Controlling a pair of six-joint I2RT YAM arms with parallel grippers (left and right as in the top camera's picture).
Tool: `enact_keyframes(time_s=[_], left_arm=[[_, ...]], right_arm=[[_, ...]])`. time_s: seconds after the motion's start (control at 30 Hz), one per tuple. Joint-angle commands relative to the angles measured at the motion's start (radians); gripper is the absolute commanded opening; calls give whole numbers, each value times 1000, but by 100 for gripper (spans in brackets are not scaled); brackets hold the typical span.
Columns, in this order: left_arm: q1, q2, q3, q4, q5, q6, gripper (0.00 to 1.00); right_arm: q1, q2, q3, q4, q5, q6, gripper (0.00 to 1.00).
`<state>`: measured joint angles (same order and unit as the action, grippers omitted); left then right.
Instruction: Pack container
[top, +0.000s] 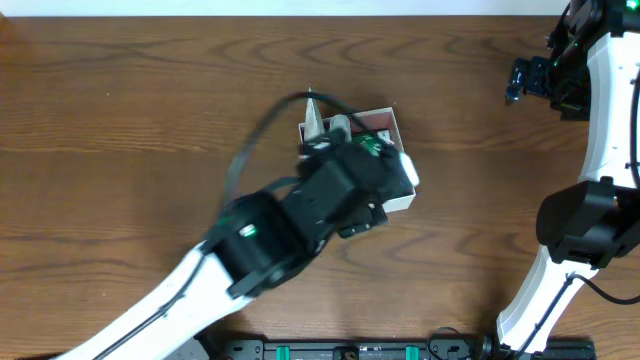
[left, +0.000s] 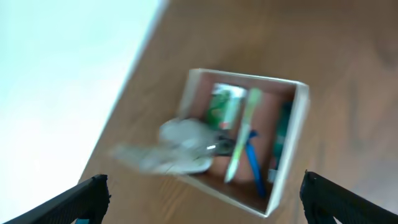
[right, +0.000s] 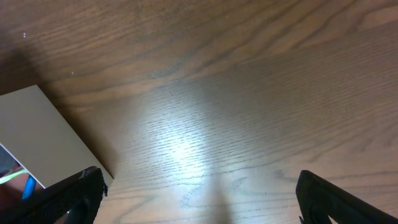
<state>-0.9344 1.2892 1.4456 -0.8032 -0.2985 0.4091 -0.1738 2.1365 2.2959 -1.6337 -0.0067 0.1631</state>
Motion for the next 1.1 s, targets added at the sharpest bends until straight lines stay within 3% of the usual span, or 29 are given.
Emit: enact_keyframes(time_s=[0.0, 0.43, 0.73, 1.07], left_arm=[[37, -87, -3, -3, -193, -245, 98], [340, -304, -3, -125, -191, -272, 98], [587, -309, -4, -63, -90, -273, 98], [636, -229, -4, -99, -53, -273, 98]], right_arm=[[-8, -5, 6, 0, 6, -15, 99], [-3, -5, 6, 0, 6, -15, 99], [-2, -5, 6, 0, 6, -15, 99], [-3, -5, 6, 0, 6, -15, 99]])
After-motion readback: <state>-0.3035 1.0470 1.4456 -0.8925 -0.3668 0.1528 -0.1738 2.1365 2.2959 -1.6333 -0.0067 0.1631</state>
